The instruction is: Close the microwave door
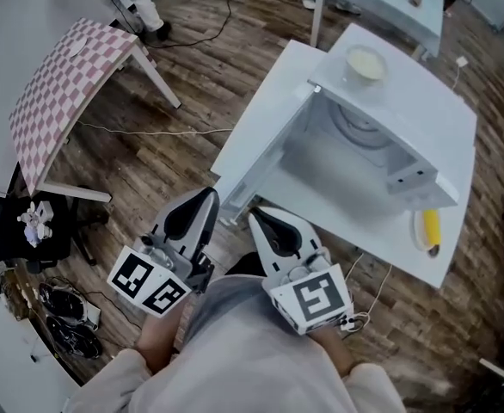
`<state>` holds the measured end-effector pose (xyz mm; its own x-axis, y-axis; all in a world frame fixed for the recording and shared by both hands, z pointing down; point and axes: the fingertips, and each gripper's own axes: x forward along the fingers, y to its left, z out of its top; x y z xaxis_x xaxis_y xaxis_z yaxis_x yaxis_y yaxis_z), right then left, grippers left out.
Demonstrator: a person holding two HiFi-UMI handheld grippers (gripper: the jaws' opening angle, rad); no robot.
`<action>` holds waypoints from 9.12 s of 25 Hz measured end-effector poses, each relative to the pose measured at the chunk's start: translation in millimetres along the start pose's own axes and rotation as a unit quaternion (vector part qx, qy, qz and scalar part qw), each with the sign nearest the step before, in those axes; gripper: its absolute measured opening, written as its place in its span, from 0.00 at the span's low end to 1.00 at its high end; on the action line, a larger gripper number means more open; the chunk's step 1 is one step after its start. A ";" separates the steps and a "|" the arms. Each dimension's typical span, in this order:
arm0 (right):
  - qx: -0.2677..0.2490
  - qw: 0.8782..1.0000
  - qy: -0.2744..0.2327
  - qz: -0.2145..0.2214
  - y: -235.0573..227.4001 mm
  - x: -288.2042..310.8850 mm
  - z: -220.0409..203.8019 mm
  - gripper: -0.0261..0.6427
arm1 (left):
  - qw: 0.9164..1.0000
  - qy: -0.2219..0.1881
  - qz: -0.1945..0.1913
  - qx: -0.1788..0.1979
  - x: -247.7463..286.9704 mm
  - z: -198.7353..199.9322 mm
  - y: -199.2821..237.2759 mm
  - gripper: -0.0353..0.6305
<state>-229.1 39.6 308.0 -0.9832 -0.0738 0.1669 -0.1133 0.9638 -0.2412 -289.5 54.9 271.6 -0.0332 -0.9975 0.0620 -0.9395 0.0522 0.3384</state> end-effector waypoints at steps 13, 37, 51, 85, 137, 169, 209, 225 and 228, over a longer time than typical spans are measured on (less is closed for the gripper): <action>-0.008 0.999 0.021 -0.040 6.6 36.8 -6.4 0.08 | 0.998 0.064 -0.001 0.012 -19.8 -33.9 82.9 0.08; 0.022 0.993 0.059 -0.096 -12.3 14.2 -45.4 0.07 | 0.994 0.105 -0.031 -0.020 -22.2 -84.8 86.1 0.08; 0.036 0.991 0.060 -0.114 -27.3 1.5 -45.7 0.08 | 0.992 0.113 -0.037 -0.043 -27.9 -87.2 73.1 0.08; 0.077 0.985 0.030 -0.149 -41.8 -40.6 -48.8 0.08 | 0.975 0.161 -0.152 -0.029 -5.1 -116.9 -10.8 0.08; 0.110 0.959 0.014 -0.260 -88.6 -127.9 -59.9 0.07 | 0.927 0.207 -0.304 -0.069 57.4 -148.1 -111.1 0.08; 0.141 0.947 -0.005 -0.290 -125.8 -173.1 -65.5 0.07 | 0.919 0.221 -0.320 -0.069 89.7 -160.0 -149.1 0.08; 0.156 0.935 -0.023 -0.318 -185.9 -230.4 -55.3 0.07 | 0.894 0.239 -0.375 -0.057 143.3 -183.3 -210.3 0.08; 0.165 0.930 -0.029 -0.327 -195.3 -231.5 -55.9 0.07 | 0.888 0.243 -0.385 -0.066 158.2 -186.5 -210.3 0.08; 0.164 0.929 -0.028 -0.331 -196.9 -233.7 -56.0 0.07 | 0.886 0.244 -0.388 -0.066 162.2 -186.8 -211.1 0.08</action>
<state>31.0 -118.6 370.1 -0.6871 -0.6449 0.3347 -0.7245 0.5730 -0.3831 -32.9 -109.2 385.6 0.7872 -0.5983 0.1492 -0.5653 -0.6037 0.5622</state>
